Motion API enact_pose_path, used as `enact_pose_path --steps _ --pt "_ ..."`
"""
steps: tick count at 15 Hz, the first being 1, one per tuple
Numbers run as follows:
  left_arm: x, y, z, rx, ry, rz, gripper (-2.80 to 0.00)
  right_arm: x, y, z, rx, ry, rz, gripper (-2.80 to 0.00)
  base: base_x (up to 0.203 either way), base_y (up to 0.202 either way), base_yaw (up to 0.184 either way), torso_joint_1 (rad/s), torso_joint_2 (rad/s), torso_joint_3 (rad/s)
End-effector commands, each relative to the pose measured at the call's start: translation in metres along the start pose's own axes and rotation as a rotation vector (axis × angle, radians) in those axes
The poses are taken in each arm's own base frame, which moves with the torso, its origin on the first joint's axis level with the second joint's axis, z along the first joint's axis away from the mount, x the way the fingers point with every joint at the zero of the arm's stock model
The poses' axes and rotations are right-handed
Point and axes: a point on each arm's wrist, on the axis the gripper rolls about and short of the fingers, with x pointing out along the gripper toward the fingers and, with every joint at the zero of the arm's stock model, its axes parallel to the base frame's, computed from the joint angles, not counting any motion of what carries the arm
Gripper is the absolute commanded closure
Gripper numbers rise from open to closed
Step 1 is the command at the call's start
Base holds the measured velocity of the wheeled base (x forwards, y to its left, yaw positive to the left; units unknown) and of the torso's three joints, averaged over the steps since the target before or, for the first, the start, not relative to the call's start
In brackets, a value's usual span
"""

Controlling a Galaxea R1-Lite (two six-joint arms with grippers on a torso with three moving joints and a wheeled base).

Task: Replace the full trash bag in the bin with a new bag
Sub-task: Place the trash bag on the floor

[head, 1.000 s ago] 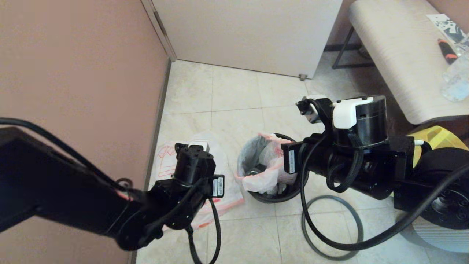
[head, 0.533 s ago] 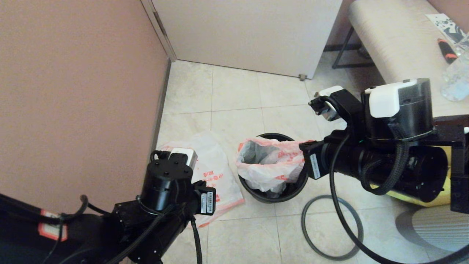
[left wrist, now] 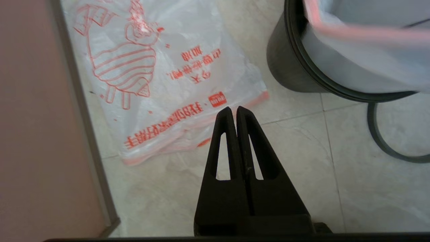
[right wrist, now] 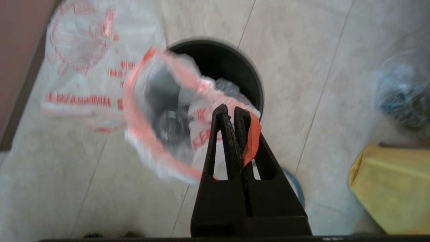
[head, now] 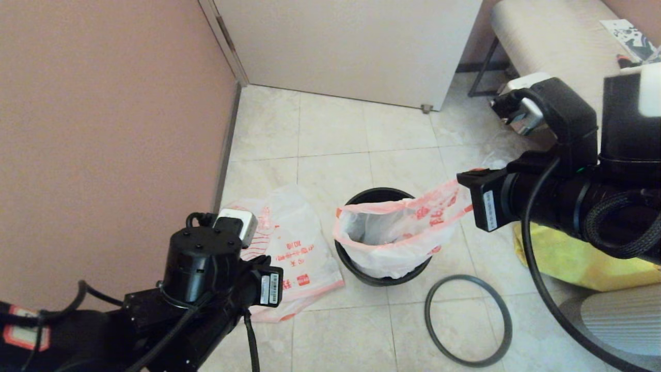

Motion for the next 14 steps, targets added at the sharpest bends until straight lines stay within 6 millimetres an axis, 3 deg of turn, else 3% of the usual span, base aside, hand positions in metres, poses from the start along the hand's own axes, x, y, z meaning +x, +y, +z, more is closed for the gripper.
enact_pose_path --steps 1,4,9,14 --pt "-0.002 0.007 0.003 -0.019 -0.017 0.019 0.0 -0.013 -0.006 0.007 0.015 -0.04 -0.01 0.0 0.0 0.0 0.0 0.0 0.0 0.0" --pt "0.0 0.008 -0.004 -0.01 0.009 0.027 0.0 -0.032 -0.027 0.017 0.036 -0.098 -0.111 0.0 0.0 0.0 0.0 0.0 0.0 0.0" --pt "-0.002 0.004 -0.006 -0.006 -0.009 0.032 0.0 -0.095 -0.06 0.034 0.057 -0.245 -0.22 0.0 0.0 0.0 0.0 0.0 0.0 0.0" --pt "-0.001 0.005 -0.009 -0.001 -0.001 0.035 0.0 -0.122 -0.077 0.066 0.081 -0.376 -0.293 0.0 0.0 0.0 0.0 0.0 0.0 0.0"
